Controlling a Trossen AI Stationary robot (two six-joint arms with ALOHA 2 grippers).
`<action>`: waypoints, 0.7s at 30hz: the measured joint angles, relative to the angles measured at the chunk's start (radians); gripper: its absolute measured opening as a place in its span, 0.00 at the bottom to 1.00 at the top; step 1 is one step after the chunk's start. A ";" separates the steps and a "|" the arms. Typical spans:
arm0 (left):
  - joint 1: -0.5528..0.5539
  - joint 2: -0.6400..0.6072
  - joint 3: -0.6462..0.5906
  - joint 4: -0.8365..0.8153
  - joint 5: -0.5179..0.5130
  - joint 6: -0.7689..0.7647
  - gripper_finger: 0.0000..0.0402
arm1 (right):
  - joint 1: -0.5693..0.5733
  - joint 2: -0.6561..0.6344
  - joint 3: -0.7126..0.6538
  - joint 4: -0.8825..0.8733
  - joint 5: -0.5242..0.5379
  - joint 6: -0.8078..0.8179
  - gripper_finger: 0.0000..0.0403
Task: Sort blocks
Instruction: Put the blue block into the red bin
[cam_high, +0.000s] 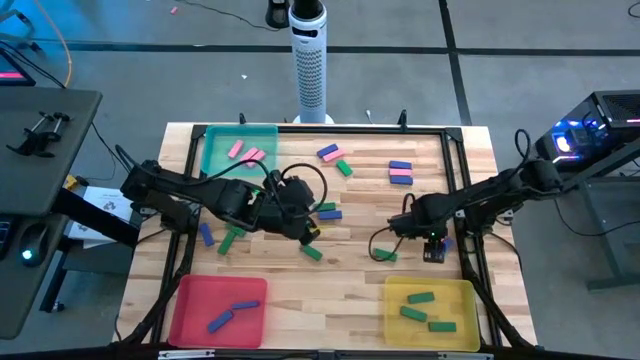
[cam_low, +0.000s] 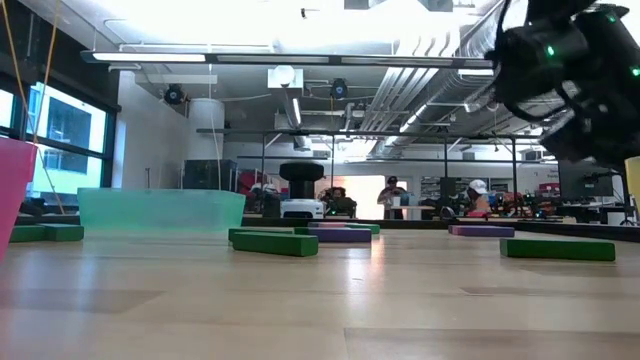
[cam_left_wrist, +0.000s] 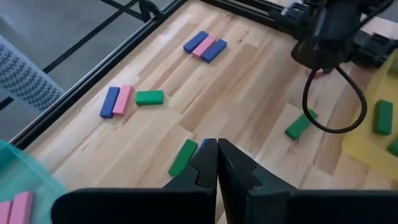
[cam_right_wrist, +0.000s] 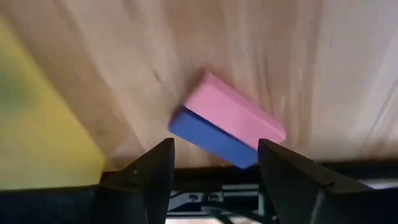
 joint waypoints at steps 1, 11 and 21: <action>0.002 0.000 0.000 0.000 -0.003 -0.002 0.00 | 0.000 -0.002 -0.013 0.000 -0.011 0.037 0.52; 0.034 0.001 0.000 0.005 -0.015 -0.020 0.00 | 0.008 -0.001 -0.165 0.177 -0.135 0.259 0.49; 0.033 0.001 0.000 0.010 -0.016 -0.027 0.00 | -0.044 -0.010 0.032 0.306 -0.062 0.262 0.45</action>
